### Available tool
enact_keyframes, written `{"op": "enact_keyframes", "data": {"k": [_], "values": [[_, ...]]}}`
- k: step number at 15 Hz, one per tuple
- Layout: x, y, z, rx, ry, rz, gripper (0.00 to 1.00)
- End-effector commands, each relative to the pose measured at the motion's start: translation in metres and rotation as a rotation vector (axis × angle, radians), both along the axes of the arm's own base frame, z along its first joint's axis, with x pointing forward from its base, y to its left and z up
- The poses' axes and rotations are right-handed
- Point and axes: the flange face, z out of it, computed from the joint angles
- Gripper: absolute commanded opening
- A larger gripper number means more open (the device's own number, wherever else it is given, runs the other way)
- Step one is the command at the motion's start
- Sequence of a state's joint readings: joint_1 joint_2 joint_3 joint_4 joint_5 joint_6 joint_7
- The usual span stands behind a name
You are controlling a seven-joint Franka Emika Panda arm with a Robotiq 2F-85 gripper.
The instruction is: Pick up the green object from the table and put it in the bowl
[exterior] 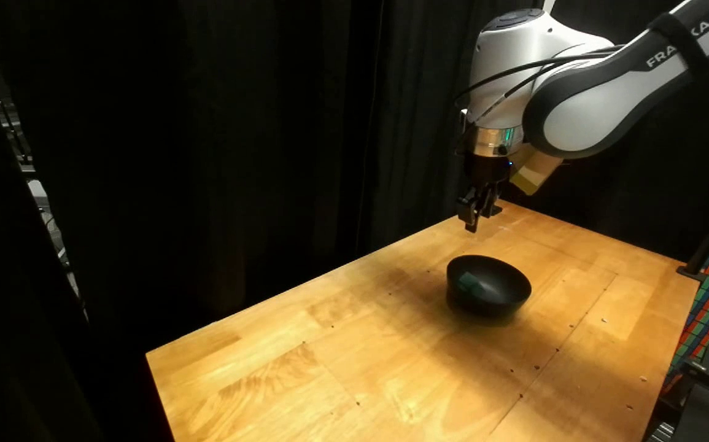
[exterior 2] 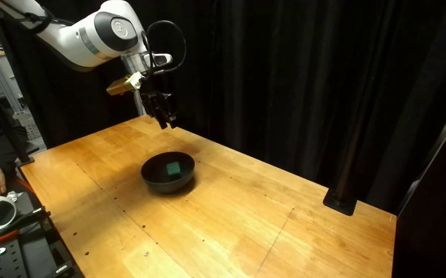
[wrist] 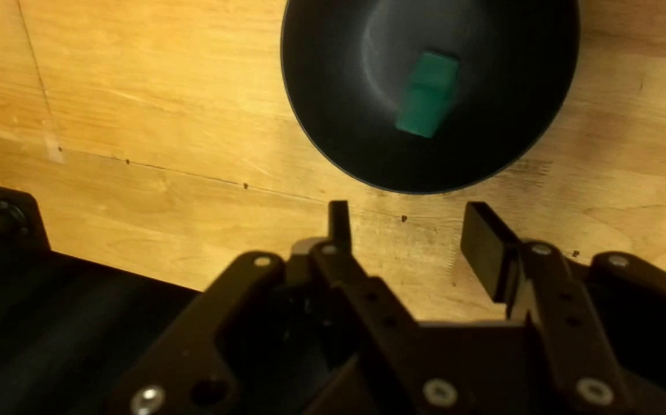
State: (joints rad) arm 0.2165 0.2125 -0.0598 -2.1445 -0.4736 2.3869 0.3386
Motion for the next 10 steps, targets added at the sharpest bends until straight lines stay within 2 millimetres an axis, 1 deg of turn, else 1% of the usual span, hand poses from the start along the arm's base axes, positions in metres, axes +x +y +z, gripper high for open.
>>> {"op": "enact_keyframes", "data": {"k": [1, 2, 3, 6, 8, 9, 10], "values": [[-0.011, -0.003, 0.028, 0.024, -0.005, -0.011, 0.86], [-0.015, -0.004, 0.043, 0.035, -0.001, -0.009, 0.95], [-0.020, -0.005, 0.063, 0.063, 0.025, -0.008, 0.99], [-0.039, -0.010, 0.119, 0.105, 0.120, -0.025, 1.00], [-0.055, -0.018, 0.162, 0.118, 0.147, -0.050, 1.00], [-0.062, -0.023, 0.179, 0.131, 0.150, -0.085, 1.00], [-0.048, -0.016, 0.146, 0.100, 0.145, -0.072, 1.00]]}}
